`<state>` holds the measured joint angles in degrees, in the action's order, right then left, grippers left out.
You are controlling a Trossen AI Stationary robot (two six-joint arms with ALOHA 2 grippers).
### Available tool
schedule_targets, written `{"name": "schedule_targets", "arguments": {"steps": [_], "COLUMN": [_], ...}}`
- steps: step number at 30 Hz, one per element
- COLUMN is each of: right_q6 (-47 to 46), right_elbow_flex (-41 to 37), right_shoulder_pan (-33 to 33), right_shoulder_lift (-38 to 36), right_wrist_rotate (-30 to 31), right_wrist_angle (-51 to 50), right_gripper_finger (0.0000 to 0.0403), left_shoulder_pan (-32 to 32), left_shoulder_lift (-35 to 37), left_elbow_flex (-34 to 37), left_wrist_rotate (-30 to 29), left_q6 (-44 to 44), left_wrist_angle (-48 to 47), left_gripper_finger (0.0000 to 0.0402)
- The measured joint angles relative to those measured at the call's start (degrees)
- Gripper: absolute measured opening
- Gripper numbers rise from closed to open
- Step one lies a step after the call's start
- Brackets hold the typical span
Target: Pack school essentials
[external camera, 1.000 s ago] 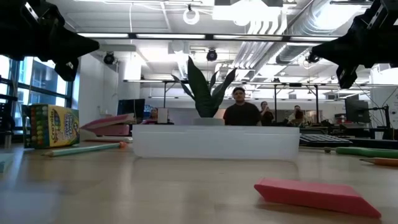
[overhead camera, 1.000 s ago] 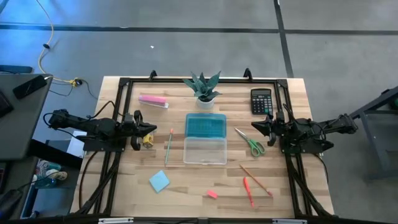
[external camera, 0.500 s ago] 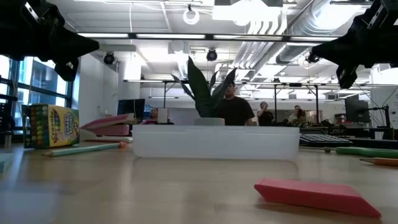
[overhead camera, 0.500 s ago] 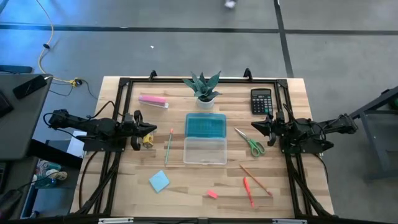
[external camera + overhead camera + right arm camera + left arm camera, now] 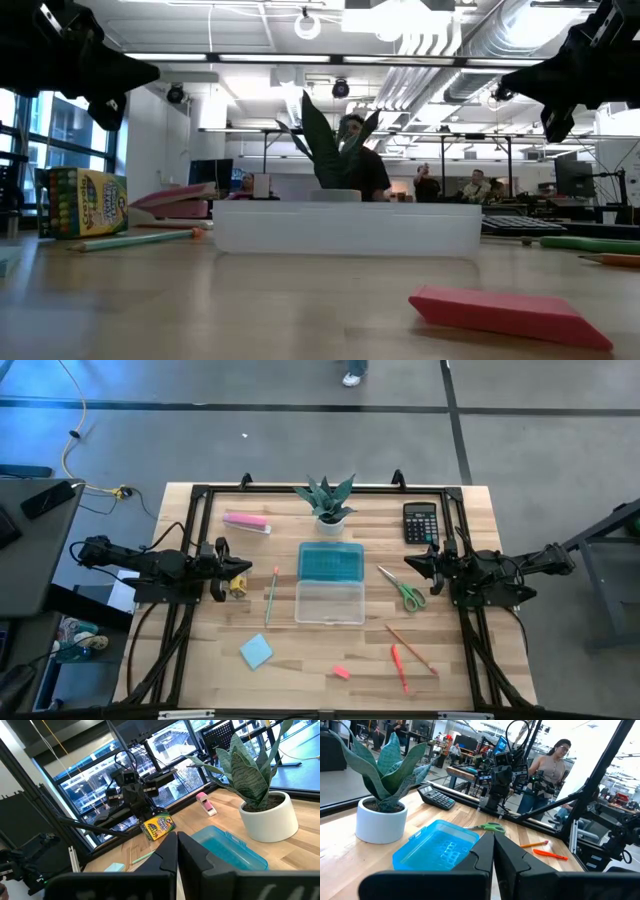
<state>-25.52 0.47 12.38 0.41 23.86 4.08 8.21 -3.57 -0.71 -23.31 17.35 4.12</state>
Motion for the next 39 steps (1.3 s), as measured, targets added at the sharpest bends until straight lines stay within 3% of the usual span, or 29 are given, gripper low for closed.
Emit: {"name": "schedule_targets", "arguments": {"steps": [12,32,39], "right_q6": [0.0,0.0,-8.8], "right_elbow_flex": [0.0,0.0,0.0], "right_shoulder_pan": [0.0,0.0,0.0], "right_shoulder_lift": [0.0,0.0,0.0], "right_wrist_rotate": [0.0,0.0,0.2], "right_wrist_angle": [0.0,0.0,0.0], "right_gripper_finger": [0.0000,0.0000,0.0000], "left_shoulder_pan": [0.0,0.0,0.0], "left_shoulder_lift": [0.0,0.0,0.0], "left_elbow_flex": [0.0,0.0,0.0], "left_wrist_rotate": [-1.2,-1.5,-1.4], "left_q6": [0.1,9.5,9.6], "left_wrist_angle": [0.0,0.0,0.0], "left_gripper_finger": [0.0000,0.0001,0.0001]}}
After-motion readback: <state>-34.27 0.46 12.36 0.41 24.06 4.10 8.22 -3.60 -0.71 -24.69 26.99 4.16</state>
